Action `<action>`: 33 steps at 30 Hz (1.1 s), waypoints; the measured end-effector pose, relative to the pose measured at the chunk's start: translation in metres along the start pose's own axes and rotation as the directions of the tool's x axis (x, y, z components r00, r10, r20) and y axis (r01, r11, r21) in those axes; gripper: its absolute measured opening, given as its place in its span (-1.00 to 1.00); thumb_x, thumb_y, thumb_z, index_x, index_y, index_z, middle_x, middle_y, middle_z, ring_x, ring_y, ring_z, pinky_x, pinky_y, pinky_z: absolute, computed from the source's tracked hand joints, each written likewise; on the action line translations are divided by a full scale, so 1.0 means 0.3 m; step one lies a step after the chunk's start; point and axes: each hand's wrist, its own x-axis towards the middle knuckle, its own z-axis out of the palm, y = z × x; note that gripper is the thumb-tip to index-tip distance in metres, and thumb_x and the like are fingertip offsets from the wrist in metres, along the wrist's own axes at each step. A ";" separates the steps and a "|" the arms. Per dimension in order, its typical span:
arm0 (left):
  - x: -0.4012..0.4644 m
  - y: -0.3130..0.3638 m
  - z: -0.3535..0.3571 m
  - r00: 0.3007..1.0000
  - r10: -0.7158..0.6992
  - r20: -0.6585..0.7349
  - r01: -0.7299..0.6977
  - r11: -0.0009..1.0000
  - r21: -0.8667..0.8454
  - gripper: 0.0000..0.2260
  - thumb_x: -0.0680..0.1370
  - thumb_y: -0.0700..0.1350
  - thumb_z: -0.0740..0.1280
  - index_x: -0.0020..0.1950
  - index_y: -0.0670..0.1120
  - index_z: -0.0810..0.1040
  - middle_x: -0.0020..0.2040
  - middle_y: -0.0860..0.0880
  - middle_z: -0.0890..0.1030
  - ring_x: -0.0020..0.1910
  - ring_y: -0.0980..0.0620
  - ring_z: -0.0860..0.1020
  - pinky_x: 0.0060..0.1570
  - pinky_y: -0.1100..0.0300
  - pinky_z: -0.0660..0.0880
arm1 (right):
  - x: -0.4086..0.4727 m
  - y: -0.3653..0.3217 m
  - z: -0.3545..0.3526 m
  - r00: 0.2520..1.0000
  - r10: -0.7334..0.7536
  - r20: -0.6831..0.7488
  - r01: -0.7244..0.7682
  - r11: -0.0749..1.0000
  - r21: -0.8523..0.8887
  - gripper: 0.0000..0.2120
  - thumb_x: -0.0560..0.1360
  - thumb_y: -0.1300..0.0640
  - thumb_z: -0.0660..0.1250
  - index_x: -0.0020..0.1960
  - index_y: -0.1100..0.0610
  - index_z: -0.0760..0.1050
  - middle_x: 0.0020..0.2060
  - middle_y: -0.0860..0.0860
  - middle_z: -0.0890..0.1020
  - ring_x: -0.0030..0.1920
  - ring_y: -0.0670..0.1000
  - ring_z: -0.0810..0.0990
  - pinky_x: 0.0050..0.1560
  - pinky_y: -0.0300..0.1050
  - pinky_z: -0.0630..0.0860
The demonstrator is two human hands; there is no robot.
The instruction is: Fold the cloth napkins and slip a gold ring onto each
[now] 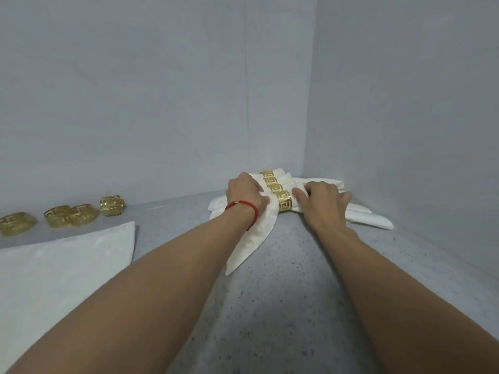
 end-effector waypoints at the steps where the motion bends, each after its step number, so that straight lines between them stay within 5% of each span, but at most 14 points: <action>1: 0.013 -0.009 0.000 1.000 -0.001 -0.006 0.001 1.000 0.002 -0.85 0.43 -0.13 0.46 -0.01 -0.06 0.67 0.07 -0.03 0.60 0.03 -0.03 0.61 0.07 0.20 0.55 | 0.004 -0.005 0.010 1.000 -0.009 0.009 0.010 1.000 -0.020 -0.60 0.63 -0.18 0.18 -0.28 0.02 0.50 -0.25 -0.01 0.62 -0.10 0.11 0.55 0.16 0.17 0.32; 7: 0.031 -0.028 0.013 1.000 -0.003 0.005 0.003 1.000 -0.017 -0.82 0.43 -0.15 0.48 0.02 -0.10 0.65 0.07 -0.05 0.60 0.03 -0.03 0.60 0.10 0.18 0.55 | -0.009 -0.016 0.008 1.000 0.003 0.016 0.000 0.991 -0.136 -0.58 0.64 -0.15 0.09 -0.21 0.05 0.55 -0.18 0.00 0.61 -0.10 0.09 0.50 0.08 0.10 0.28; 12: -0.030 -0.030 -0.045 0.998 0.042 -0.035 -0.041 0.999 0.025 -0.72 0.55 -0.17 0.31 0.26 -0.11 0.56 0.20 -0.11 0.56 0.21 -0.09 0.53 0.14 0.15 0.46 | -0.100 -0.047 -0.023 0.991 -0.040 -0.128 0.020 0.988 -0.154 -0.64 0.67 -0.06 0.07 0.17 0.13 0.54 0.03 0.09 0.57 0.02 0.14 0.49 0.06 0.12 0.28; 18: -0.263 -0.168 -0.281 0.982 0.186 -0.032 -0.181 0.976 0.122 -0.64 0.44 -0.33 0.27 0.19 -0.10 0.61 0.11 -0.05 0.64 0.14 -0.05 0.56 0.14 0.22 0.43 | -0.347 -0.179 -0.168 0.942 -0.330 -0.057 0.328 0.944 -0.040 -0.77 0.62 0.10 0.20 0.21 0.08 0.54 0.02 0.03 0.58 -0.04 0.10 0.55 0.00 0.09 0.38; 21: -0.444 -0.289 -0.482 0.964 0.257 -0.071 -0.235 0.943 0.234 -0.67 0.46 -0.31 0.29 0.17 -0.06 0.62 0.11 -0.01 0.63 0.16 -0.01 0.51 0.09 0.34 0.30 | -0.552 -0.372 -0.310 0.817 -0.559 0.142 0.490 0.802 0.341 -0.79 0.64 0.05 0.23 0.22 0.03 0.55 0.09 -0.06 0.57 0.04 -0.01 0.55 0.10 0.00 0.45; 25: -0.713 -0.469 -0.763 0.956 0.276 -0.099 -0.229 0.914 0.335 -0.71 0.46 -0.29 0.31 0.11 -0.02 0.61 0.05 0.06 0.60 0.16 0.01 0.47 0.03 0.33 0.28 | -0.847 -0.611 -0.486 0.575 -0.762 0.300 0.428 0.592 0.683 -0.84 0.58 -0.05 0.36 0.14 -0.07 0.55 0.03 -0.13 0.56 -0.04 -0.09 0.55 0.05 -0.13 0.51; 28: -0.930 -0.586 -0.957 0.967 0.250 -0.043 -0.212 0.890 0.404 -0.72 0.47 -0.25 0.29 0.12 0.01 0.61 -0.04 0.15 0.50 0.11 0.09 0.47 0.01 0.32 0.31 | -0.991 -0.680 -0.587 0.407 -0.811 0.420 0.333 0.560 0.759 -0.68 0.46 -0.16 0.49 0.14 -0.16 0.48 0.05 -0.18 0.53 -0.04 -0.06 0.52 0.03 -0.16 0.52; 31: -1.116 -0.679 -1.119 0.970 0.242 -0.028 -0.204 0.868 0.452 -0.78 0.46 -0.17 0.33 0.01 0.09 0.63 -0.17 0.24 0.48 -0.01 0.13 0.47 -0.10 0.39 0.26 | -1.059 -0.723 -0.629 0.145 -0.796 0.588 0.407 0.590 0.697 -0.61 0.39 -0.21 0.55 0.13 -0.19 0.49 0.03 -0.23 0.51 -0.01 -0.14 0.49 0.01 -0.22 0.50; 33: -1.203 -0.714 -1.168 0.978 0.209 -0.021 -0.180 0.886 0.428 -0.87 0.47 -0.05 0.34 -0.03 0.15 0.61 -0.20 0.24 0.52 -0.09 0.20 0.45 -0.13 0.41 0.28 | -1.060 -0.746 -0.633 0.087 -0.760 0.644 0.445 0.608 0.657 -0.65 0.39 -0.18 0.57 0.09 -0.17 0.52 -0.01 -0.24 0.50 -0.09 -0.21 0.45 -0.06 -0.33 0.43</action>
